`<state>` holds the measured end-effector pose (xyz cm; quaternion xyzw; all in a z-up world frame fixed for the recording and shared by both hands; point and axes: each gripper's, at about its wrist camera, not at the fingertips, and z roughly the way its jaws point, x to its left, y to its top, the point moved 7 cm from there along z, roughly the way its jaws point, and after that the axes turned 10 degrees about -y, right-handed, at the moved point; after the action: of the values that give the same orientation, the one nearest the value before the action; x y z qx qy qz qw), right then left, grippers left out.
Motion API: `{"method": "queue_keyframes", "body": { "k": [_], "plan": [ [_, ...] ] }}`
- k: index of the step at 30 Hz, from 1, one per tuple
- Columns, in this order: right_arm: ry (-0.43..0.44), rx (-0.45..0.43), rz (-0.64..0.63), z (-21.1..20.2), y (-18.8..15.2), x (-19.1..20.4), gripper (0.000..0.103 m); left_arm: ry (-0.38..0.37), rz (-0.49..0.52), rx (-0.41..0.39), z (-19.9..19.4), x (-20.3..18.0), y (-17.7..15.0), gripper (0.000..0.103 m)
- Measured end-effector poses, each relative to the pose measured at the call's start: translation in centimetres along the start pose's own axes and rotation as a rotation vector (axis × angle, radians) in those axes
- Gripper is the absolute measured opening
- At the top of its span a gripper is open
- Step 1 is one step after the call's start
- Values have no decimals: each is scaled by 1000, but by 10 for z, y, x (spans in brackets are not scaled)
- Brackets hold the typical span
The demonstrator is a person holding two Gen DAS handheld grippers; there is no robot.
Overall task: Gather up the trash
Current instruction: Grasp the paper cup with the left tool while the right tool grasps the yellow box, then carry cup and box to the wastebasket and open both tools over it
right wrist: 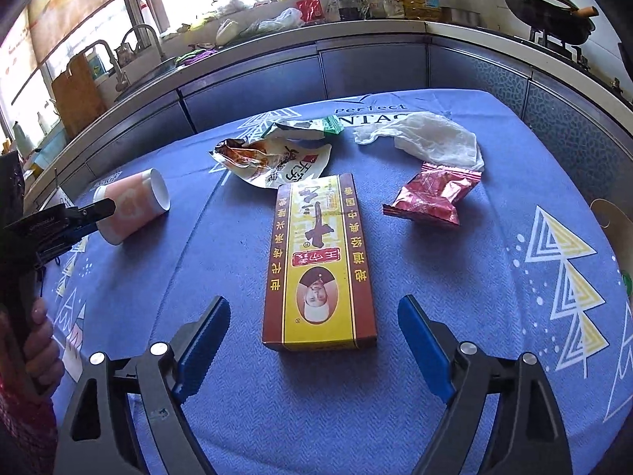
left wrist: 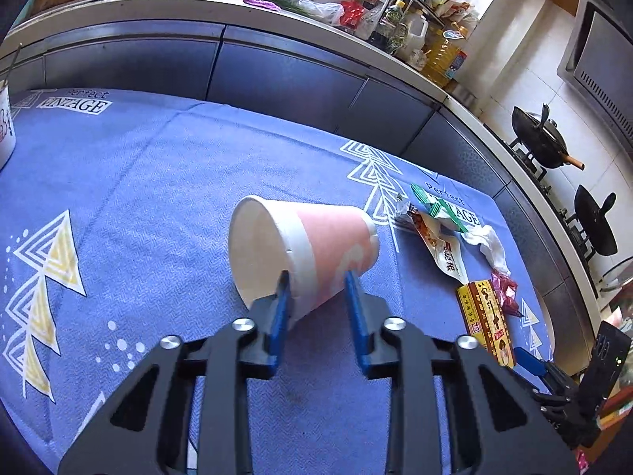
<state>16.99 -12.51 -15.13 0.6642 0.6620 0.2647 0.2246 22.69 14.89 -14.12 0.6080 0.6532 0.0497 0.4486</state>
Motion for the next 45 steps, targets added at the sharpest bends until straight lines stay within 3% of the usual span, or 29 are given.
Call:
{"method": "queue_keyframes", "body": {
  "k": [4,7,8,10,27,35,45],
  "plan": [
    [-35,21,5,14,-2,-1,87,-43,0,-6,-2,-8,-4,3],
    [-55,6,-13,15,-2,0,86,-67,-4,-18,-9,-14,-7,3],
    [-58,1,-15,15,-2,-1,82,-72,-7,-23,-11,-15,-8,3],
    [-61,-12,-24,12,-2,-2,61,-87,-12,-36,-18,-19,-11,3],
    [45,-48,-50,-48,-42,-16,59,-160,29,-63,-59,-66,-25,3],
    [36,-113,34,-80,-49,-54,59,-185,74,-26,-53,-103,-31,3],
    [17,-163,111,-89,-46,-89,59,-221,185,53,-24,-167,-42,3]
  ]
}}
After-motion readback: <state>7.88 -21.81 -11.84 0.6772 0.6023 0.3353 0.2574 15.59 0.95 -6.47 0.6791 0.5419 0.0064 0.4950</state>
